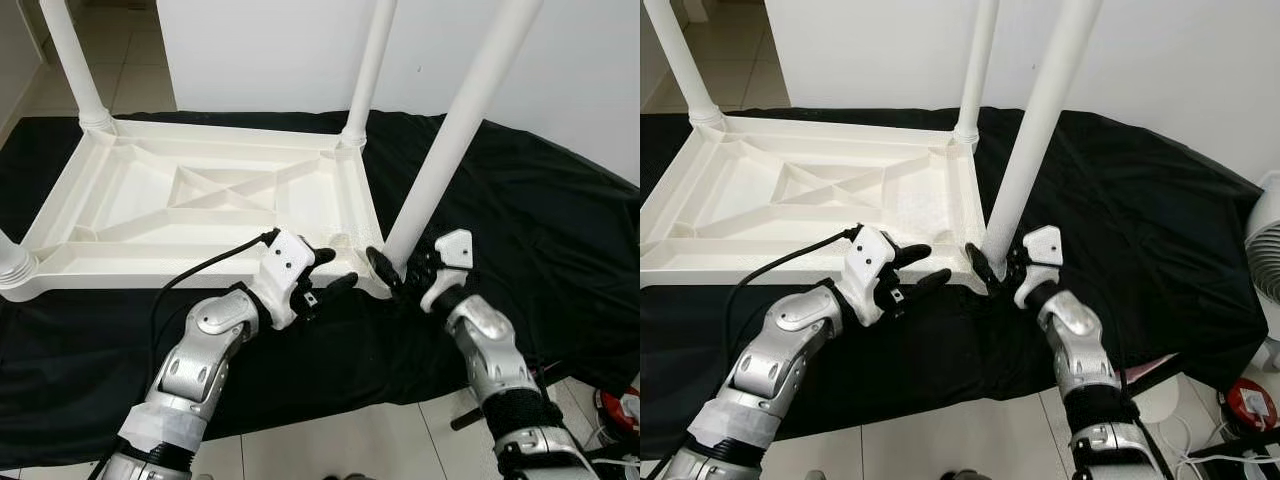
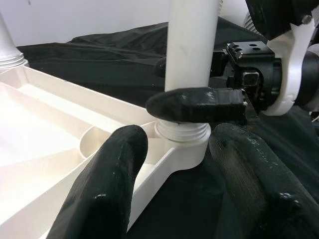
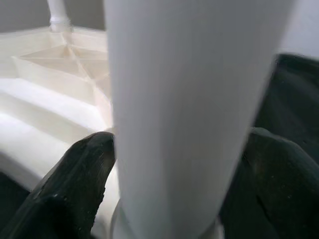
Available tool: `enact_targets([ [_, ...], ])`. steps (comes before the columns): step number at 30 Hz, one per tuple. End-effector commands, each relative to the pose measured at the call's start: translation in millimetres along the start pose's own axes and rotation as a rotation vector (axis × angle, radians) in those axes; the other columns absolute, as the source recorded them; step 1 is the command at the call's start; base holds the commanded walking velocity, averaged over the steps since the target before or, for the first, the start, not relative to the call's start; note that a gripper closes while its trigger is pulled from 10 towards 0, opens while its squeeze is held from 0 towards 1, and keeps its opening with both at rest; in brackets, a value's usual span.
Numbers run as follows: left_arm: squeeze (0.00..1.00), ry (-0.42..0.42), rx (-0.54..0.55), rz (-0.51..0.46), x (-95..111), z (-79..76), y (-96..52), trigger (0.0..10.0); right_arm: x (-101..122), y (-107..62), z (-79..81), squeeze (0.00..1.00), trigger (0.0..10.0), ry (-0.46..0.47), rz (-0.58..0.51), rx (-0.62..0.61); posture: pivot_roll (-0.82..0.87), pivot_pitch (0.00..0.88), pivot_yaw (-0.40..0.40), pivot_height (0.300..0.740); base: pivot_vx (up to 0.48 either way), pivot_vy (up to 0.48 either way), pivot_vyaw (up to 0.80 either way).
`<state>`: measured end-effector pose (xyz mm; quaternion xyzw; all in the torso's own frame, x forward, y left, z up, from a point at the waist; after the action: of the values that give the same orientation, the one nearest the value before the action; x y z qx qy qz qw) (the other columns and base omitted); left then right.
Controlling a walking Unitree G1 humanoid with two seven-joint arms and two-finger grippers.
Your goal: Building children table
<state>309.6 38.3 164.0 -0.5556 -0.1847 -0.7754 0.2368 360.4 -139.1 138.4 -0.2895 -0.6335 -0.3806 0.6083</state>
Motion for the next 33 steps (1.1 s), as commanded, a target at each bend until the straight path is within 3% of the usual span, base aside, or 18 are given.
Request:
enact_targets([
  [1,0.0,-0.009,0.022,0.019,-4,0.3,1.3,10.0,-7,0.5,1.5,0.0,10.0,0.005,0.038,0.027,0.08,0.034,-0.062,0.74,0.0,0.0,0.0],
  [5,0.0,-0.005,0.033,0.019,-4,1.8,0.3,10.0,-16,5.7,9.8,0.0,10.0,0.006,0.095,0.109,0.09,0.033,-0.069,0.74,0.0,0.0,0.0],
  [6,0.0,-0.005,0.036,0.019,-4,2.3,-0.3,10.0,-19,4.7,11.1,0.0,2.5,0.012,0.108,0.126,0.1,0.033,-0.072,0.74,0.0,0.0,0.0],
  [9,0.0,-0.006,0.038,0.02,-4,2.5,-0.7,10.0,-20,3.9,11.9,0.0,2.5,0.015,0.117,0.138,0.1,0.033,-0.072,0.74,0.0,0.0,0.0],
  [10,0.0,-0.007,0.041,0.021,-4,2.5,-1.4,10.0,-22,2.9,12.3,0.0,0.0,0.03,0.122,0.149,0.1,0.033,-0.076,0.74,0.0,0.0,0.0],
  [18,0.0,-0.013,0.046,0.026,-5,1.6,-4.2,10.0,-27,-3.5,9.0,0.0,0.0,0.061,0.127,0.124,0.1,0.042,-0.075,0.74,0.0,0.0,0.0],
  [20,0.0,-0.014,0.044,0.026,-5,2.0,-3.9,10.0,-34,-2.3,-4.0,0.0,0.0,0.044,0.179,0.004,0.1,0.046,-0.07,0.74,0.0,0.0,0.0],
  [23,0.0,-0.015,0.041,0.028,-6,1.9,-3.2,10.0,-37,-0.8,-10.6,0.0,0.0,0.059,0.201,-0.082,0.1,0.046,-0.07,0.74,0.0,0.0,0.0],
  [29,0.0,-0.02,0.032,0.025,-5,-0.2,-1.9,10.0,-38,4.9,2.7,0.0,0.0,0.127,0.184,-0.194,0.08,0.056,-0.062,0.74,0.0,0.0,0.0],
  [31,0.0,-0.022,0.029,0.025,-5,-0.7,-1.1,10.0,-39,5.2,4.1,0.0,0.0,0.099,0.187,-0.31,0.07,0.059,-0.062,0.74,0.0,0.0,0.0],
  [33,0.0,-0.022,0.029,0.025,-5,-0.7,-1.1,10.0,-39,5.2,4.1,0.0,0.0,0.099,0.187,-0.31,0.07,0.059,-0.062,0.74,0.0,0.0,0.0],
])
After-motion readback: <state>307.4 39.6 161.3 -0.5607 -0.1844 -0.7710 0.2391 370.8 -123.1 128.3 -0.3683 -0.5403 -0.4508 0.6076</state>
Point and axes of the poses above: a point about 5 cm out from each wrist's last joint towards the gripper, its own y axis pointing out of the wrist towards the gripper, its own x axis along the axis of the wrist's last joint, z = x × y, the point moved 4 cm from there along y, pointing out of the wrist towards the gripper, and after that the axes turned 8 degrees about y, right-handed, at the moved point
